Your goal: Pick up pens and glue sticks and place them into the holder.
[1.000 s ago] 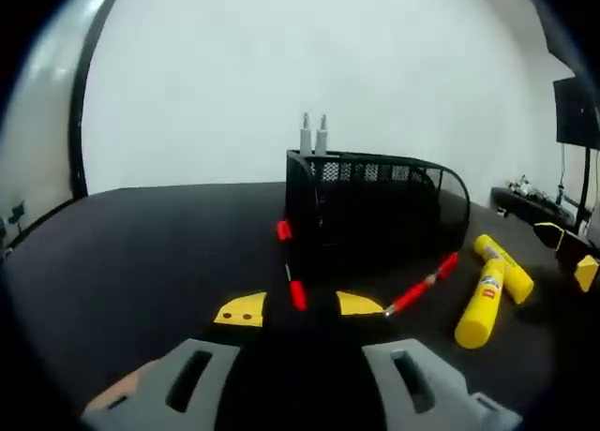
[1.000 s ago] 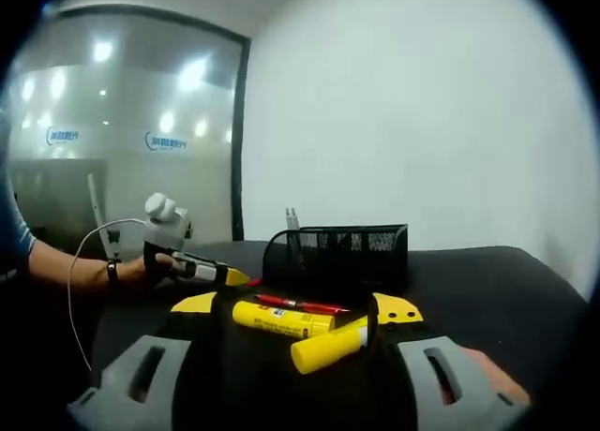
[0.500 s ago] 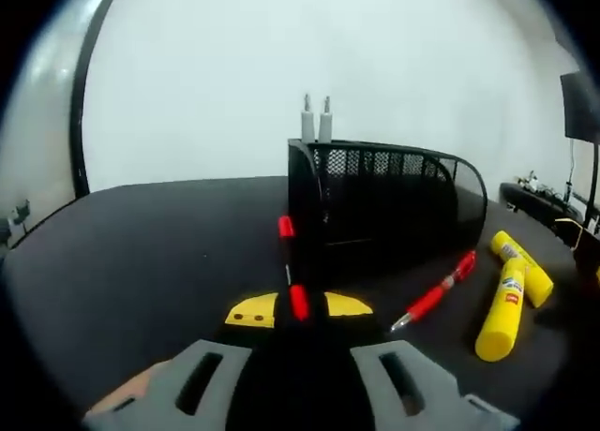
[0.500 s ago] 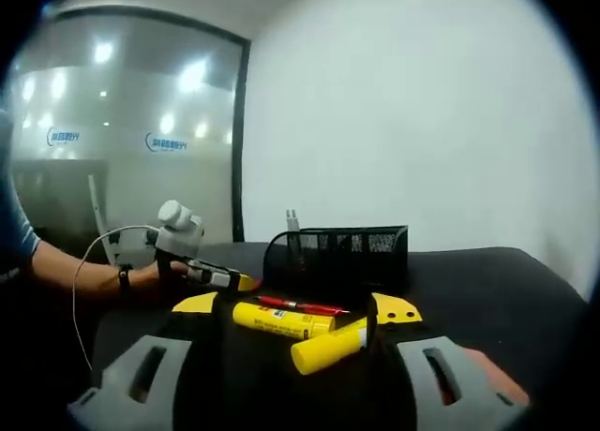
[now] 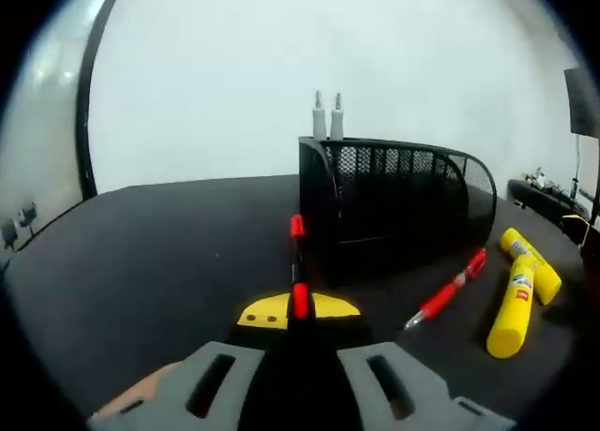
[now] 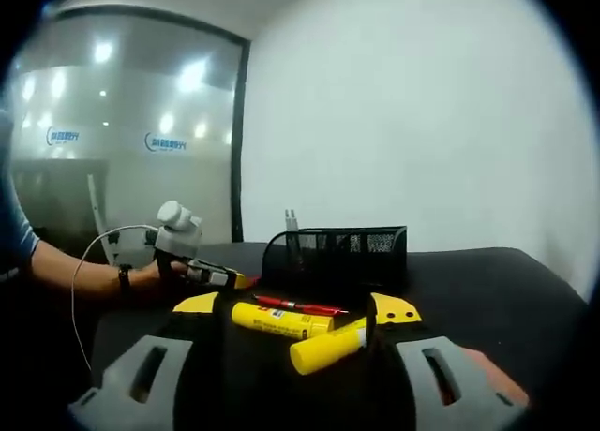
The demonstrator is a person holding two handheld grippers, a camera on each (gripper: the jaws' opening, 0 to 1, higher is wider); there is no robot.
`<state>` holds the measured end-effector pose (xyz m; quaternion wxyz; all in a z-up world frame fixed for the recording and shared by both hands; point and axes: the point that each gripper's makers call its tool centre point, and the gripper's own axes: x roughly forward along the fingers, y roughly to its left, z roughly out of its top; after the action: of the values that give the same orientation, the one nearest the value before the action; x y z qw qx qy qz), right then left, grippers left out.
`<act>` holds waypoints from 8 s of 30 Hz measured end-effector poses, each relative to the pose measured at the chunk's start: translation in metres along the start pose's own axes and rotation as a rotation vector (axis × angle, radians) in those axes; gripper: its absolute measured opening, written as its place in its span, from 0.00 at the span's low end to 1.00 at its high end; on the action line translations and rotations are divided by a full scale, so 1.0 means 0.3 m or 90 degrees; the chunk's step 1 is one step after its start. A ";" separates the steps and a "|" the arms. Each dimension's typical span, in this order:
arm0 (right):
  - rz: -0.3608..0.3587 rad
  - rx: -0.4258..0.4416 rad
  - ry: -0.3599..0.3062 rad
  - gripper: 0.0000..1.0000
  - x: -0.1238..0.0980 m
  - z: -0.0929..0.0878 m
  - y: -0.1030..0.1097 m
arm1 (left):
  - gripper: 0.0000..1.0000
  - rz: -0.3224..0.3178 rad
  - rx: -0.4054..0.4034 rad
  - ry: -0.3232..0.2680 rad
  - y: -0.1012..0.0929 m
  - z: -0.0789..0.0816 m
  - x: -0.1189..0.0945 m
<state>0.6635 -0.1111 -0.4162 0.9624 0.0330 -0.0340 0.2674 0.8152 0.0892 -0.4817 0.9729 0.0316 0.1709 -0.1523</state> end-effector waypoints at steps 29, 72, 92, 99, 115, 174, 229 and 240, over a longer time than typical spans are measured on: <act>0.014 -0.022 0.009 0.52 0.004 -0.011 0.022 | 0.09 -0.033 0.019 -0.207 0.028 0.377 -0.354; 0.097 -0.052 0.029 0.16 0.225 0.056 0.345 | 0.09 -0.246 0.039 -0.198 -0.356 0.365 -0.510; 0.071 -0.067 0.038 0.04 0.234 0.033 0.336 | 0.09 -0.261 0.036 -0.194 -0.377 0.364 -0.519; 0.070 -0.063 0.038 0.03 0.231 0.033 0.345 | 0.09 -0.265 0.031 -0.194 -0.379 0.364 -0.520; 0.065 -0.051 0.034 0.03 0.216 0.039 0.359 | 0.19 -0.295 0.038 -0.158 -0.389 0.278 -0.506; 0.163 -0.007 0.024 0.09 0.232 0.268 0.421 | 0.09 -0.272 0.096 -0.164 -0.367 0.220 -0.528; 0.070 -0.054 0.036 0.03 0.288 0.362 0.241 | 0.96 -0.390 0.045 -0.146 -0.104 -0.004 -0.382; 0.040 -0.092 0.038 0.03 0.380 0.437 0.170 | 0.96 -0.395 0.028 -0.164 -0.092 -0.014 -0.386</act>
<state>0.7281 -0.0197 -0.2740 0.9539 -0.0460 -0.0252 0.2955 0.7017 0.0964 -0.4464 0.8928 -0.0204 0.0449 -0.4478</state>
